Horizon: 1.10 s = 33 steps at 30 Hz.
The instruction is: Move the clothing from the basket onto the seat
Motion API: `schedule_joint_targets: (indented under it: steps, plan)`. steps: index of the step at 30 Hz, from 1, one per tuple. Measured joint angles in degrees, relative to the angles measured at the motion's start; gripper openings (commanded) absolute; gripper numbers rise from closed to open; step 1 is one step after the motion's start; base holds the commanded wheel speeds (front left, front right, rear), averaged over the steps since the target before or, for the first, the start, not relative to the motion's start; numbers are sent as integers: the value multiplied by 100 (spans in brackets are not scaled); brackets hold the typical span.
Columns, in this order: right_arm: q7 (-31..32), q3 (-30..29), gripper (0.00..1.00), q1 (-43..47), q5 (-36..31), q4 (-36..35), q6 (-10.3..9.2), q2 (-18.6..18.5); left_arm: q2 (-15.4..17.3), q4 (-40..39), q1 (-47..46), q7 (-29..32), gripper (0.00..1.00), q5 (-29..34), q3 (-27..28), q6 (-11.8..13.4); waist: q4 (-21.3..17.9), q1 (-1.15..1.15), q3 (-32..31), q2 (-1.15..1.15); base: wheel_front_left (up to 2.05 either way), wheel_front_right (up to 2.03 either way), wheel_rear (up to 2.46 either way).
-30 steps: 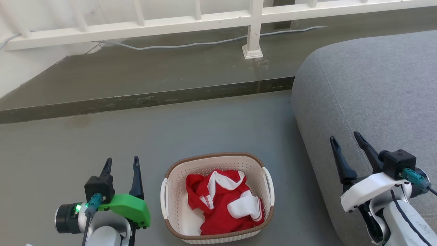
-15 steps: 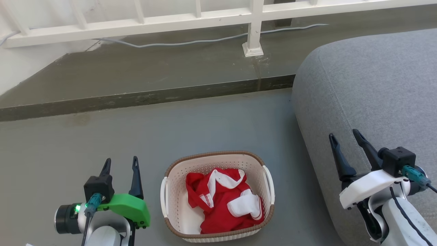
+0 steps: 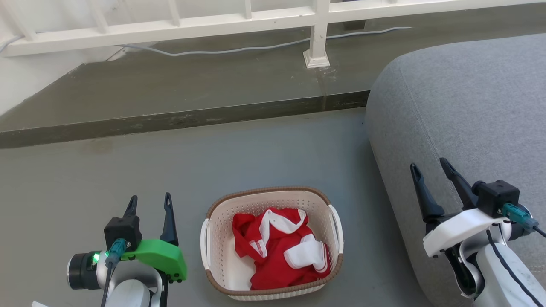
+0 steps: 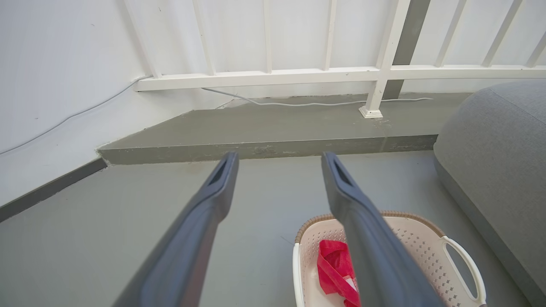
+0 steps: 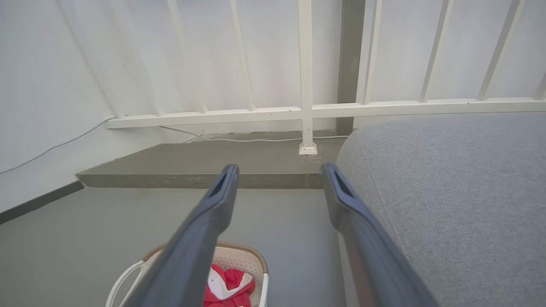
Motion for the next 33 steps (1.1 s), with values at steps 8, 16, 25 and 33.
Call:
schedule_joint_targets:
  steps: [8,16,25,33]
  plan:
    - [0,-53,100,-49,0,-33,44,8,-5,-56,-23,0,100,10,18,0,-3,0,157,0,0,0,0]
    - [0,-158,100,-242,0,-213,51,-8,-16,-133,-216,-1,100,174,-96,0,-21,0,467,0,0,0,0]
    - [-1,-285,100,-566,26,-553,99,-59,-23,-151,-543,5,100,300,-426,0,-81,0,1055,0,0,0,0]
    - [-8,-371,100,-945,123,-891,110,-66,-26,-54,-916,199,100,235,-1054,0,-206,0,1665,0,0,0,0]
